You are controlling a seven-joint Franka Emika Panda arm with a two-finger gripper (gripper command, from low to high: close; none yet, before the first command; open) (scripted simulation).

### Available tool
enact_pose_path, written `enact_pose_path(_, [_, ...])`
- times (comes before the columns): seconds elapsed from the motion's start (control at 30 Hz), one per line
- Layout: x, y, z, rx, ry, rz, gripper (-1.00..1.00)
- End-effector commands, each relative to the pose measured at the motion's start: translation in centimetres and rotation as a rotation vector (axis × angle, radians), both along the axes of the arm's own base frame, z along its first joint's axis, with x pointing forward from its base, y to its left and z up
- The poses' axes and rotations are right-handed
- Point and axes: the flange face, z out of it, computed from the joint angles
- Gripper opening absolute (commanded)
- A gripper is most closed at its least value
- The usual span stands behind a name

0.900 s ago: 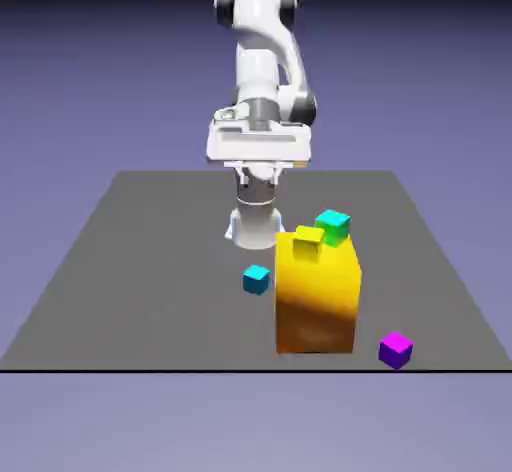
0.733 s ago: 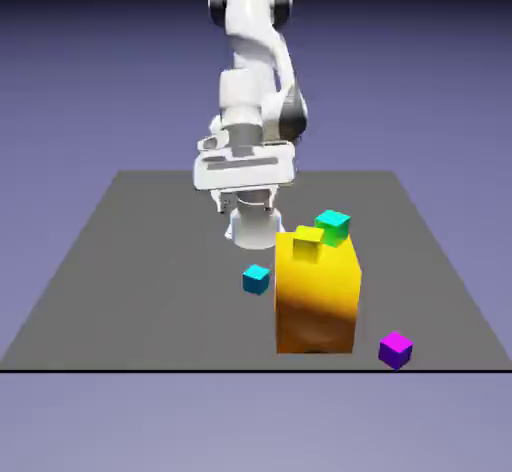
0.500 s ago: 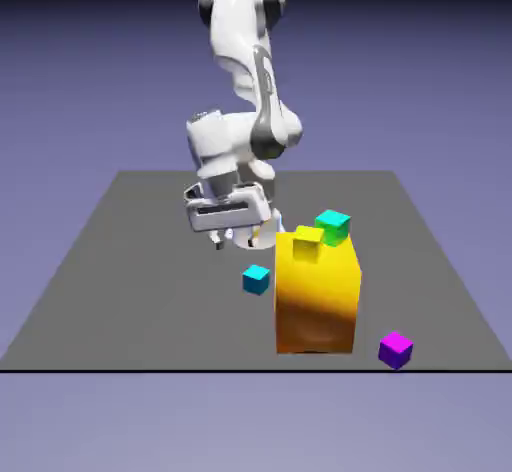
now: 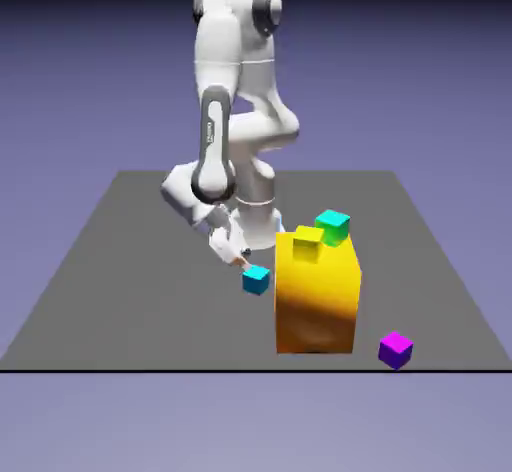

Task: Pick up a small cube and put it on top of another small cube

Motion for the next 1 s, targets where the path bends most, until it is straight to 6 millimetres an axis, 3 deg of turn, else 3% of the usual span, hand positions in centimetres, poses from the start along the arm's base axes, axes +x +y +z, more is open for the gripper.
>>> enact_pose_path(0.0, [-0.5,0.1,-0.3,0.026,0.017,-0.051,0.0])
enact_pose_path(0.17, [-2.5,-0.6,-1.1,0.117,0.059,-0.313,0.0])
enact_pose_path(0.33, [-1.4,0.3,-2.4,0.106,0.058,-0.31,0.0])
enact_pose_path(0.57, [-0.5,2.8,-6.2,0.117,0.059,-0.312,0.0])
enact_pose_path(0.6, [-0.5,2.8,-6.2,0.117,0.059,-0.312,-1.0])
enact_pose_path(0.97, [-2.3,-0.4,-1.3,0.114,0.059,-0.312,-1.0])
